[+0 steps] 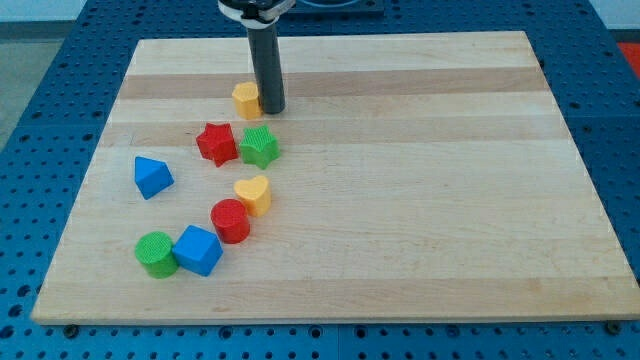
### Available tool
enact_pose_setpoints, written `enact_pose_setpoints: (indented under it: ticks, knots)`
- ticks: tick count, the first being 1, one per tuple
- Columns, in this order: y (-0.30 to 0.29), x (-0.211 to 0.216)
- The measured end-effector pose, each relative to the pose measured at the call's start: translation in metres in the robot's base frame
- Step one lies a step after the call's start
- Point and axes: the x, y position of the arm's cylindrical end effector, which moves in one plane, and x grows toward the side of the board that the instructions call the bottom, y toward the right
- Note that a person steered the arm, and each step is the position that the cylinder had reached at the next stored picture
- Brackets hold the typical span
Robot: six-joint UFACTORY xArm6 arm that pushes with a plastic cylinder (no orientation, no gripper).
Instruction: Slide the blue cube to the center
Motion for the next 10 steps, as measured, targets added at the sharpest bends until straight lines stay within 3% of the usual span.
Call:
enact_pose_setpoints:
  ticks: [4,10]
  knots:
    - [-0.081,0.007]
    - [-0.081,-0.071]
